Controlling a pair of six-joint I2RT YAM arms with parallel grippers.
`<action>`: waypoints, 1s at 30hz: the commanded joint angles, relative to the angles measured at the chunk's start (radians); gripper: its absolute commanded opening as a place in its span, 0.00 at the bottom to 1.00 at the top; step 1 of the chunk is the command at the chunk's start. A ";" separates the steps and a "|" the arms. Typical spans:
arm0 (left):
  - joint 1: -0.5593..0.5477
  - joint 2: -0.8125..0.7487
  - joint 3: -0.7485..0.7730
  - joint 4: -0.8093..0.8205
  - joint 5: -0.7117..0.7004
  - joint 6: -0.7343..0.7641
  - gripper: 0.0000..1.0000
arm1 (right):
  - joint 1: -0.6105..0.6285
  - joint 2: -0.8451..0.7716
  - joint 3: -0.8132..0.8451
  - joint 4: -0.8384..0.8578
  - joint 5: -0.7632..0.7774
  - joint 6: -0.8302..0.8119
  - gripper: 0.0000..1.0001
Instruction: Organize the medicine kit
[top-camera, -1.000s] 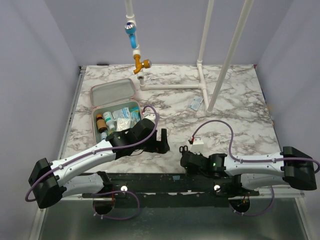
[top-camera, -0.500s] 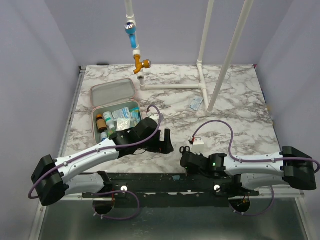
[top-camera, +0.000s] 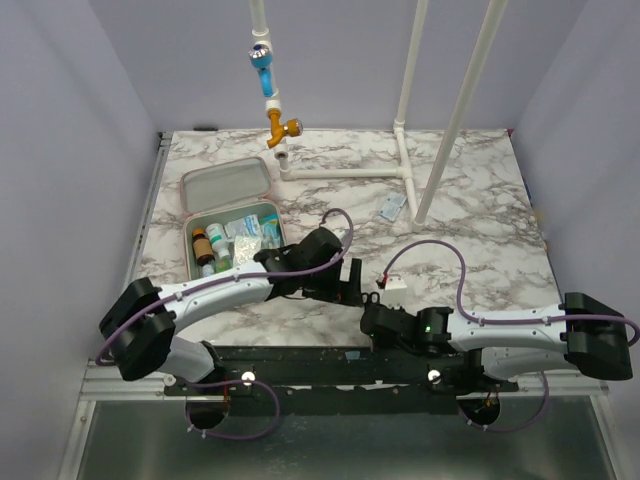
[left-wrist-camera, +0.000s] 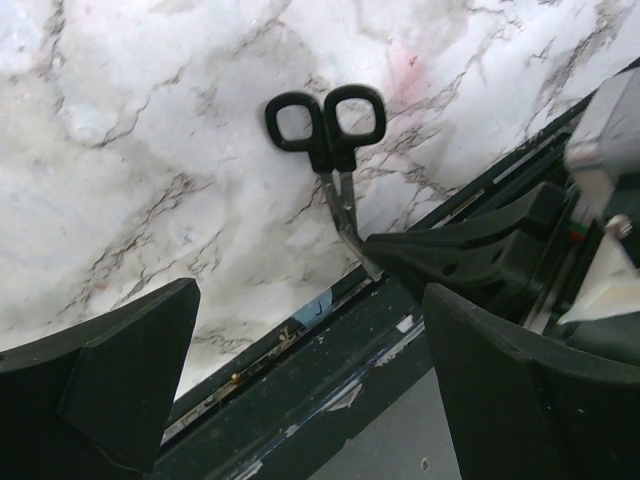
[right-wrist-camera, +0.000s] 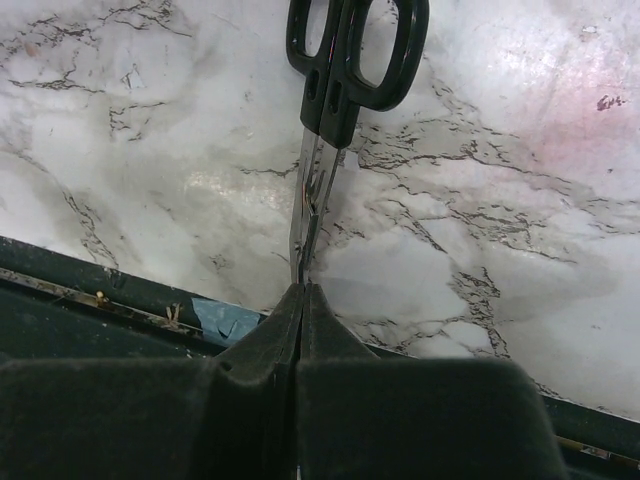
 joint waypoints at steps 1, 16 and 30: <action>-0.007 0.084 0.113 0.006 0.046 0.045 0.98 | 0.010 -0.007 -0.005 0.009 0.010 -0.012 0.01; -0.006 0.321 0.329 -0.027 0.094 0.187 0.98 | 0.016 -0.042 -0.012 0.004 0.013 -0.029 0.01; 0.014 0.440 0.490 -0.246 0.144 0.265 0.98 | 0.024 -0.056 -0.022 -0.012 0.045 -0.027 0.01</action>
